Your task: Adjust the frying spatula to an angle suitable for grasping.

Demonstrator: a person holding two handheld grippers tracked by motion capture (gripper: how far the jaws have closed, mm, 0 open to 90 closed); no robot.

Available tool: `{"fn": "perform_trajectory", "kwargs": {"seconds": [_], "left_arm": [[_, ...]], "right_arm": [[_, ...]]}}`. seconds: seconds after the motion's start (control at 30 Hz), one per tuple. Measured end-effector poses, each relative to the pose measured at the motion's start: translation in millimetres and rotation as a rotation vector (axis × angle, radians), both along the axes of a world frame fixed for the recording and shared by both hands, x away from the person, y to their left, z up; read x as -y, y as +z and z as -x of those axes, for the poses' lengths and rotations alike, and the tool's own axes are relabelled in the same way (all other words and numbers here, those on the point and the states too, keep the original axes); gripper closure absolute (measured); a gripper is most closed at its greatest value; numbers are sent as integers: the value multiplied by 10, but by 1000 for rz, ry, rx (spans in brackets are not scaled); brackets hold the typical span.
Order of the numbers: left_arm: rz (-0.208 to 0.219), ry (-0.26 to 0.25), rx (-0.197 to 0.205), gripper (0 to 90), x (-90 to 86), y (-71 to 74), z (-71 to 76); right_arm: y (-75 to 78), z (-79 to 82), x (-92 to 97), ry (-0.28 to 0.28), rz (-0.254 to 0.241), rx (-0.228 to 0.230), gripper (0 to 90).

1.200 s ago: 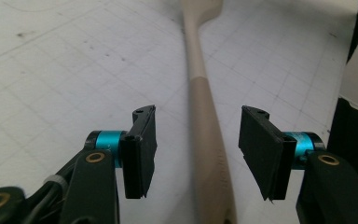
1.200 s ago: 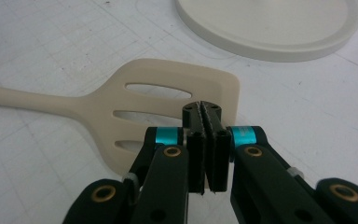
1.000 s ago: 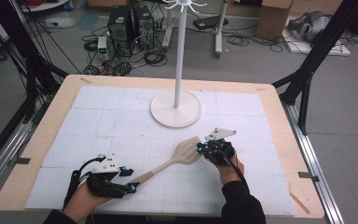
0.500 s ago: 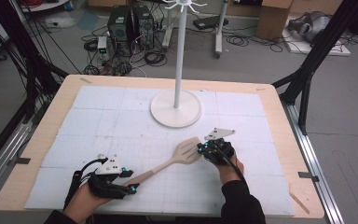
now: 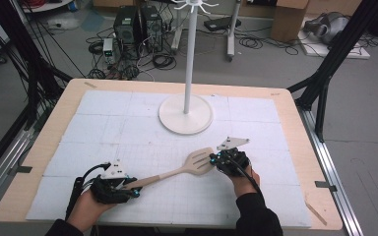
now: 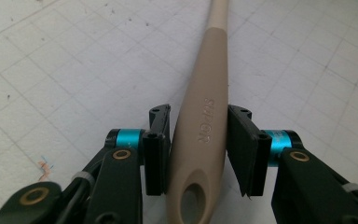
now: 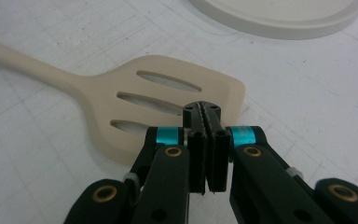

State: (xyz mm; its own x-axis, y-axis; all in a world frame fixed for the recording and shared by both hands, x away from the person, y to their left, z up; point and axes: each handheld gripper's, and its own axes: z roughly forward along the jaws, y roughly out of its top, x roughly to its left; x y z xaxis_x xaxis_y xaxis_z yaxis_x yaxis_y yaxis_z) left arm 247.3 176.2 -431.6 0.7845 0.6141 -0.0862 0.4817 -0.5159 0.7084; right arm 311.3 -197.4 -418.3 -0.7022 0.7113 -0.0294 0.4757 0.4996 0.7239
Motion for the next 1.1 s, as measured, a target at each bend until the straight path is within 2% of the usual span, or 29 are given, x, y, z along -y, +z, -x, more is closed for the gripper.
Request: {"fn": "perform_trajectory", "kwargs": {"seconds": [0.1, 0.3, 0.47, 0.5, 0.53, 0.57, 0.6, 0.7, 0.93, 1.1], "left_arm": [[-3, 29, -4, 565, -11, -7, -41], [23, 73, -20, 518, -54, -11, -127], [22, 78, -42, 501, -65, -28, -182], [41, 81, -50, 497, -85, -25, -214], [41, 81, -50, 492, -85, -25, -214], [72, 91, -56, 485, -107, -15, -245], [72, 91, -56, 483, -107, -15, -245], [110, 98, -54, 476, -139, 4, -297], [102, 76, -38, 484, -143, 17, -292], [105, 71, -28, 492, -163, 39, -284]], "right_arm": [[11, 42, 17, 8, 4, -8, 887], [-5, 129, 47, 27, 22, -27, 886], [4, 191, 62, 33, 21, -35, 883], [9, 212, 75, 39, 25, -36, 881], [9, 212, 75, 39, 25, -36, 881], [15, 234, 92, 36, 25, -40, 879], [18, 240, 99, 36, 26, -40, 879], [14, 250, 119, 28, 24, -42, 875], [11, 227, 81, 41, 11, -46, 863], [60, 156, 29, 39, -5, -18, 837]]}}
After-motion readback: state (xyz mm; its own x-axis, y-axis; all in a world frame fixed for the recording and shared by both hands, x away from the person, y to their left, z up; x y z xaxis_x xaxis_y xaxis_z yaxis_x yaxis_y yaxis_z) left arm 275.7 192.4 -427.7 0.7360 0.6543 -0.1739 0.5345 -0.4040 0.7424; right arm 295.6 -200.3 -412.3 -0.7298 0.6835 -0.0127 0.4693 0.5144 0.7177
